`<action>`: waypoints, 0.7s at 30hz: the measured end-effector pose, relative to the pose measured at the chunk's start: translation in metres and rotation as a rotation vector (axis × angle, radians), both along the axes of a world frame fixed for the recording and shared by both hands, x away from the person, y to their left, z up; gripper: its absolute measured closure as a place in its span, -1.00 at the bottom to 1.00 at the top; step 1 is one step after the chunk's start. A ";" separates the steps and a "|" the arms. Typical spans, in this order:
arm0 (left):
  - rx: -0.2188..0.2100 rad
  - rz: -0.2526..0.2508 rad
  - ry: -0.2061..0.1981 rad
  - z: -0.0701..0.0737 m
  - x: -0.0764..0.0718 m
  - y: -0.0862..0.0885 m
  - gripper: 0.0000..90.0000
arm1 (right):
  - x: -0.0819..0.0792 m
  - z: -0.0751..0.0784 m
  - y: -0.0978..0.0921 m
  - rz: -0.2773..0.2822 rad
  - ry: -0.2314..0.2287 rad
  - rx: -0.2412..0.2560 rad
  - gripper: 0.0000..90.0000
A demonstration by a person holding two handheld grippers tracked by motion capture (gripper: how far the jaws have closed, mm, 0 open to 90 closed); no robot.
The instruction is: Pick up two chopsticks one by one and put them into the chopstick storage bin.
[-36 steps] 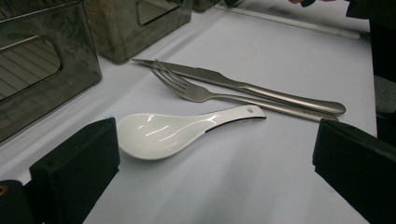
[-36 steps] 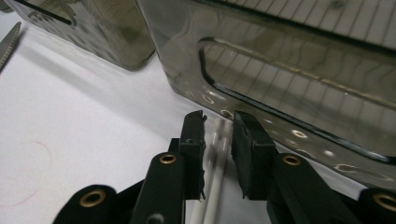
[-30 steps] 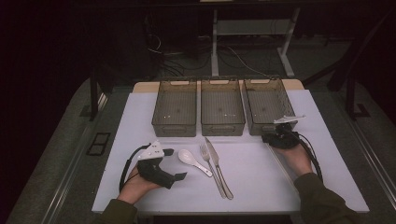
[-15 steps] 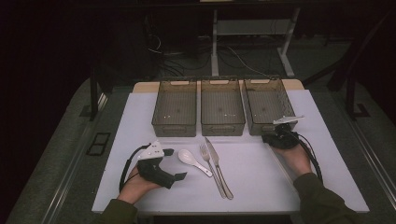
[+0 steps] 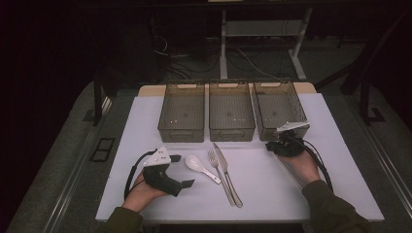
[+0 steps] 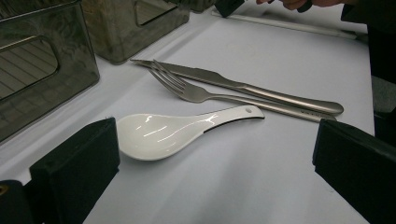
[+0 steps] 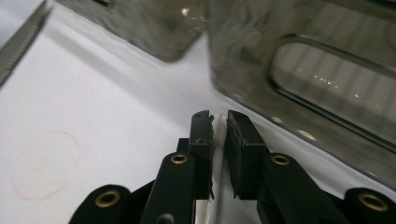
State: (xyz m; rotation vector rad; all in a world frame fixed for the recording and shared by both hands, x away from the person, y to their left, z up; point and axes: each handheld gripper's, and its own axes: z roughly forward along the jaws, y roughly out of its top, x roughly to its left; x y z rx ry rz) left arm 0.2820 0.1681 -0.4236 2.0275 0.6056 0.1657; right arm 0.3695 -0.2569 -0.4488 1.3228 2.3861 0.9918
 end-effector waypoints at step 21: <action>0.005 -0.004 -0.002 0.000 0.000 0.000 -1.00 | -0.011 0.002 0.034 0.135 0.008 -0.003 0.79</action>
